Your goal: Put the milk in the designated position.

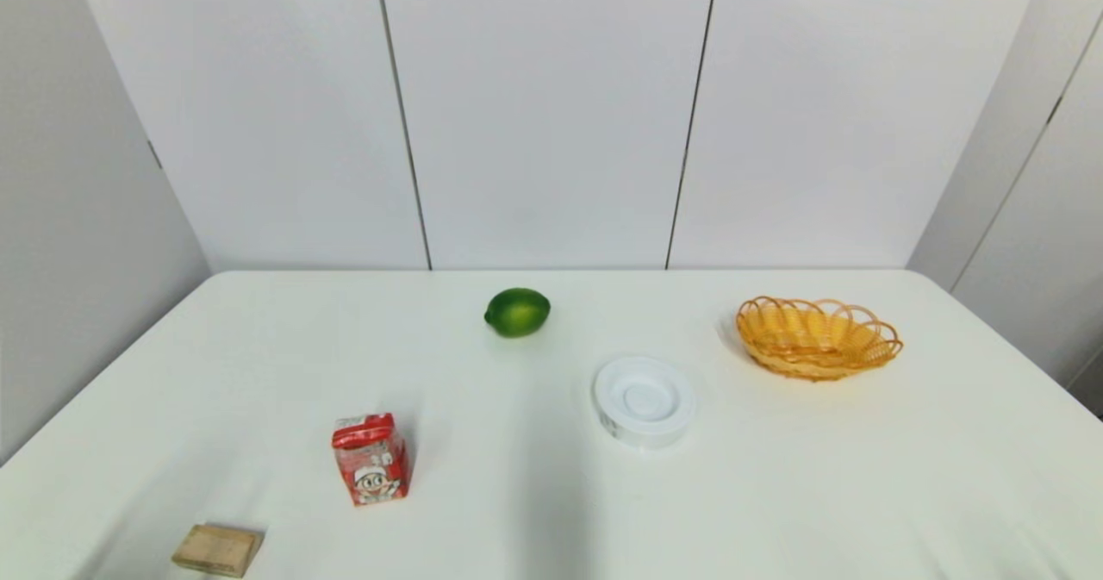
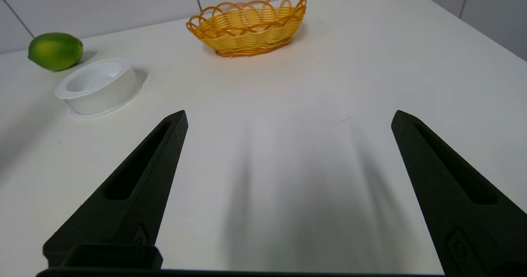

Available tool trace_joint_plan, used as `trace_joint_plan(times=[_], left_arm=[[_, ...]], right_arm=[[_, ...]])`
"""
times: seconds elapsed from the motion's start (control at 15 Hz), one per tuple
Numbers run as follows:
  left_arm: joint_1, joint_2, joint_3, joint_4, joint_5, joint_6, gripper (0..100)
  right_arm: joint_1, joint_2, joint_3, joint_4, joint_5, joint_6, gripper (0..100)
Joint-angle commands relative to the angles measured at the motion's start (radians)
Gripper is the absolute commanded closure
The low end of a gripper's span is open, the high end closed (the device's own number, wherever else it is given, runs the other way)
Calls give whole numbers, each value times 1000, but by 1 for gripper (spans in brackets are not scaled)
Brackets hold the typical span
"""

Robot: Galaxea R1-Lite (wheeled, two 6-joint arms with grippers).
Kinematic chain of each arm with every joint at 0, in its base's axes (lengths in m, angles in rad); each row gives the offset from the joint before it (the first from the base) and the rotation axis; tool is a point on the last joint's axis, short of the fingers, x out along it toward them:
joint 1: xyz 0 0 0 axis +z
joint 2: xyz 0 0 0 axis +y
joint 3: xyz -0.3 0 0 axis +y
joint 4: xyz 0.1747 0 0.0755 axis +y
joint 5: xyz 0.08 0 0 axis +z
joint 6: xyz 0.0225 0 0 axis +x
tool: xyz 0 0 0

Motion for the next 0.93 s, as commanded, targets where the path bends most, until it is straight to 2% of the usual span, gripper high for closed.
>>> trace_joint_plan(times=[0.07,0.33,0.47,0.67,0.93], left_arm=[[-18,604,-157,-256,-324,330,0],[-33,917,-215,-268,-712,554,0],[-69,1072,-249,-266,-841,654,0],[-81,1253,-338,-263,-882,788,0],[-105,1408,-436,-257,-882,809,0]], right_arm=[[0,1,0,0,0,1,0],[0,1,0,0,0,1,0],[0,1,0,0,0,1,0],[0,1,0,0,0,1,0],[0,1,0,0,0,1,0]])
